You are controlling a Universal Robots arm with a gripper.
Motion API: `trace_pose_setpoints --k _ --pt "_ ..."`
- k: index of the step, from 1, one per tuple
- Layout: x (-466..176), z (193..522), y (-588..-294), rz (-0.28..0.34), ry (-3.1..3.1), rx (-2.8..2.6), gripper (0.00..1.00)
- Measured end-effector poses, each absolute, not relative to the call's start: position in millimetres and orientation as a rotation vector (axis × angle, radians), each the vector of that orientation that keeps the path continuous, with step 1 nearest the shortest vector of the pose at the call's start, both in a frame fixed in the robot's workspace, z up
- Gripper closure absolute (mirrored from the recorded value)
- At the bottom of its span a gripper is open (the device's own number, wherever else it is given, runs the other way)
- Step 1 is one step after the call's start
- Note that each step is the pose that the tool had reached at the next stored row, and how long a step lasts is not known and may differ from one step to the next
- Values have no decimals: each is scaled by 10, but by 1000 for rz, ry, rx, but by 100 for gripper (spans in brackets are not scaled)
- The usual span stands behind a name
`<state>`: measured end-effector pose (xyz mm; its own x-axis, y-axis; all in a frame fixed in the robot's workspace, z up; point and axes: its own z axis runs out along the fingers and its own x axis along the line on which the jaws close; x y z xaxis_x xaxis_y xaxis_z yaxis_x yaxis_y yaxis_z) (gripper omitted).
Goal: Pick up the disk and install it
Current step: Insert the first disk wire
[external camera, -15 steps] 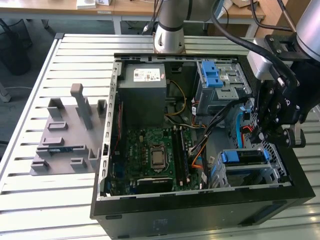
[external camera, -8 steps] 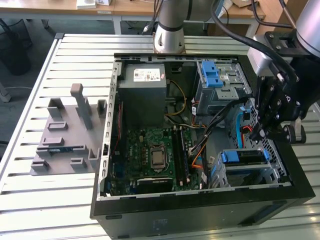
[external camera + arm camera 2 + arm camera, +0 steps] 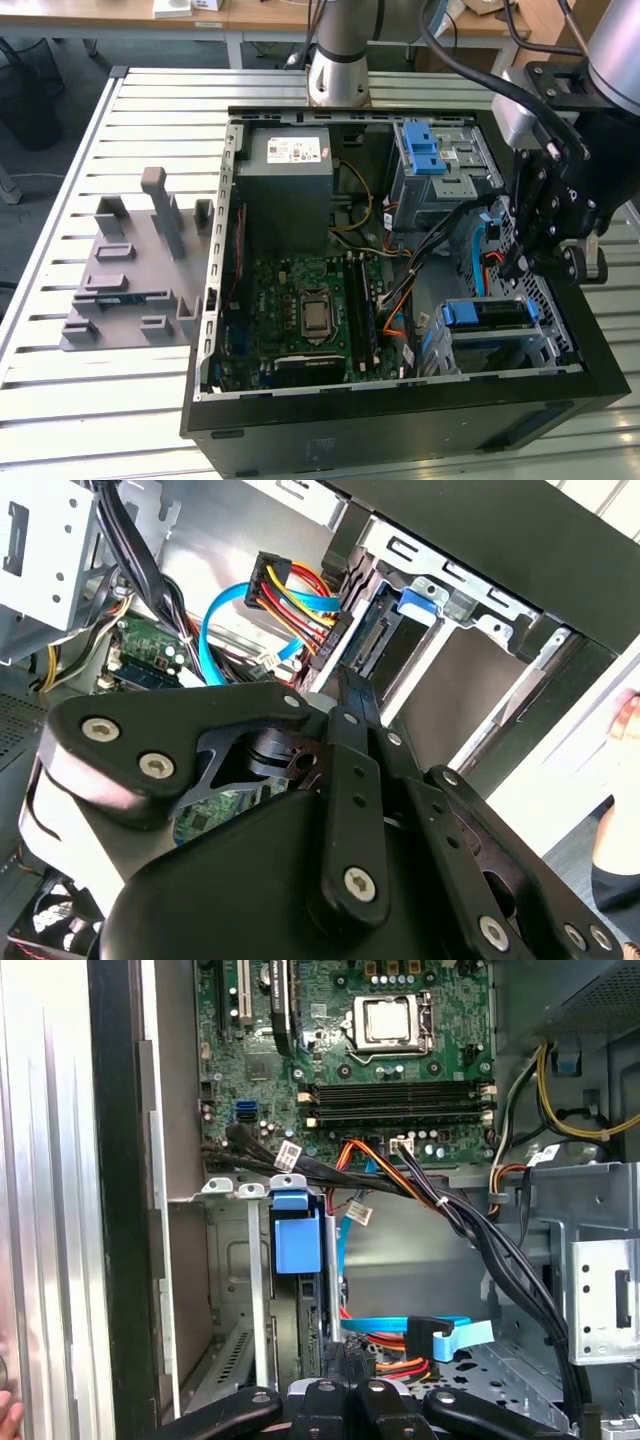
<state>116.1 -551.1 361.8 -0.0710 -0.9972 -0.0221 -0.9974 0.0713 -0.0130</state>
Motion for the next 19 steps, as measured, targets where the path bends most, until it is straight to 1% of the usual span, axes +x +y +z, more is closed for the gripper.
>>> trace_pose_setpoints --k 5,6,7,8,16,19 --pt "1161 3612 -5502 7 2287 -2116 89" --pt "1161 3612 -5502 7 2287 -2116 83" --pt "1161 3612 -5501 7 2287 -2116 83" --pt "1162 3611 -5499 7 2287 -2116 76" --pt "1167 3595 -5422 6 2287 -2116 76" --pt "1169 3588 -5390 -11 2289 -2119 76"
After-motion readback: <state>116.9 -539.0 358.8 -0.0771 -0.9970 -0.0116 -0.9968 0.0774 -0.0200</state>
